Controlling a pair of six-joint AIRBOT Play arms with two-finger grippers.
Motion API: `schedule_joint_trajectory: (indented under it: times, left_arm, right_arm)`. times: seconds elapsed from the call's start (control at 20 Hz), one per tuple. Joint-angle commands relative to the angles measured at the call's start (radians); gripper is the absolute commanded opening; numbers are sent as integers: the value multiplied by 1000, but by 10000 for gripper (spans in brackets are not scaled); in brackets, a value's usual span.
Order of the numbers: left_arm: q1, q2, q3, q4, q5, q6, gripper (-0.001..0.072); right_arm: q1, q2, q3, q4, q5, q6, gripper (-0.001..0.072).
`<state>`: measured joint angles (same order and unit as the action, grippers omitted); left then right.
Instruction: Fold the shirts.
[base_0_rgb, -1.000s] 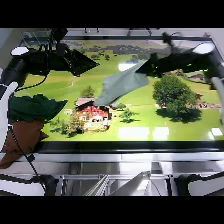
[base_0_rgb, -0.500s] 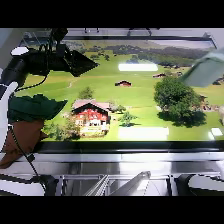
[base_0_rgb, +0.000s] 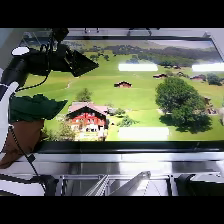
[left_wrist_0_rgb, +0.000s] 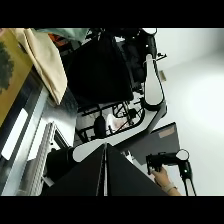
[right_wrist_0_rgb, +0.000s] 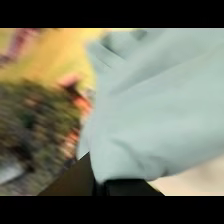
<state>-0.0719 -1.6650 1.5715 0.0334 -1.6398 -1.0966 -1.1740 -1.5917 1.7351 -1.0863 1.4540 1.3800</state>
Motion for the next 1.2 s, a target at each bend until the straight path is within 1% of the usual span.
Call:
schedule_joint_trajectory:
  times: [0.0, 0.05, 0.15, 0.2, 0.25, 0.4, 0.45, 0.5, 0.55, 0.6, 0.7, 0.8, 0.85, 0.9, 1.0, 1.1, 1.15]
  left_arm:
    - [-22, 0, 0, 4, -9, 1, 12]
    - [-32, 0, 0, 6, -8, 1, 12]
    - [-53, 0, 0, 32, -1, 1, 12]
    - [-63, 0, 0, 55, -2, 0, 12]
    - [-72, 0, 0, 74, -2, 0, 12]
    - [-95, -2, 0, 106, 3, 0, 13]
    - [-101, -3, 0, 105, 3, 0, 12]
    - [-103, -3, 0, 106, 6, 0, 13]
    - [-103, -2, 0, 104, 11, 0, 13]
    - [-103, -3, 0, 104, 16, 0, 13]
    - [-98, -2, 0, 104, 28, 0, 13]
    - [-90, -2, 0, 104, 29, 0, 13]
    - [-87, -2, 0, 103, 33, -1, 12]
    - [-85, -2, 2, 99, 48, -13, 11]
    - [-76, -2, 35, 96, 64, -49, 10]
    - [-55, -2, 131, 97, 56, -83, 10]
    - [-38, -2, 187, 98, 42, -94, 10]
  right_arm:
    - [-27, -24, -16, -347, 118, 106, 13]
    - [-27, -25, -16, -390, 127, 126, 13]
    - [-31, -32, -16, -497, 162, 209, 13]
    - [-32, -40, -16, -545, 179, 230, 13]
    - [-32, -50, -17, -574, 189, 234, 13]
    - [-32, -86, -22, -578, 197, 233, 16]
    - [-31, -95, -29, -578, 200, 233, 163]
    - [-31, -101, -34, -578, 201, 233, 431]
    - [-31, -106, -34, -578, 203, 233, 570]
    - [-29, -107, -34, -578, 206, 234, 579]
    - [-20, -107, -34, -573, 214, 257, 577]
    - [-3, -107, -34, -507, 222, 275, 560]
    - [14, -107, -34, -436, 223, 278, 338]
    - [34, -106, -34, -346, 222, 280, 2]
    - [93, -103, -33, -129, 217, 283, 14]
    - [166, -89, -33, 100, 197, 280, 14]
    - [208, -81, -34, 188, 192, 255, 14]
